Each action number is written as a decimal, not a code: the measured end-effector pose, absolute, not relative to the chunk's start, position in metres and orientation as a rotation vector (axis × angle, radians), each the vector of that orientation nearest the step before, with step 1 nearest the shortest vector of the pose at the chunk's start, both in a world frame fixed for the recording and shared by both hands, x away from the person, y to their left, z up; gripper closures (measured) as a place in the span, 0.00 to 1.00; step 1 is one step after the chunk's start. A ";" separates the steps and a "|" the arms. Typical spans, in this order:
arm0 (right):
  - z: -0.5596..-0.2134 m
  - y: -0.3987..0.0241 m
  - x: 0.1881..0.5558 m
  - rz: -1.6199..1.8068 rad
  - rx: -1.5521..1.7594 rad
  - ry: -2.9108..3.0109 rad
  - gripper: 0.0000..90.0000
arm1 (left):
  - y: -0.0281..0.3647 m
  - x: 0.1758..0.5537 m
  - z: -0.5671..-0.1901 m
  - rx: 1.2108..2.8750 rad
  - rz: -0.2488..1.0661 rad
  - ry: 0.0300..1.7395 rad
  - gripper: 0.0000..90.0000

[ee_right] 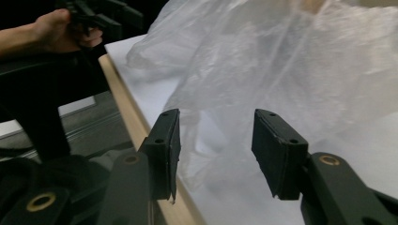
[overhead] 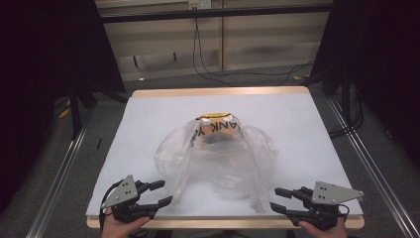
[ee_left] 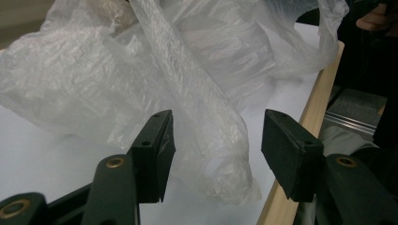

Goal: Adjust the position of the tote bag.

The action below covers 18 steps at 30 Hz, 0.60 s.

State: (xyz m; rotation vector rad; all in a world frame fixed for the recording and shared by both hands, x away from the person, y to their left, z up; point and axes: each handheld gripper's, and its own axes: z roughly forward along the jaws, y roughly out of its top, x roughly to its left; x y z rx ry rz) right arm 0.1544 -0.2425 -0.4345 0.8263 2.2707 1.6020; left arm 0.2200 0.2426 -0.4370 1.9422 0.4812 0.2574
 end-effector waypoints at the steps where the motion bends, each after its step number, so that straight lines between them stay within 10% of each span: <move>1: -0.435 -0.240 0.155 1.598 0.814 2.290 0.62 | 0.242 0.221 -0.438 1.954 0.261 0.478 0.54; 18: -0.450 -0.212 0.166 1.498 0.731 2.510 0.65 | 0.236 0.225 -0.452 2.057 0.199 0.506 0.49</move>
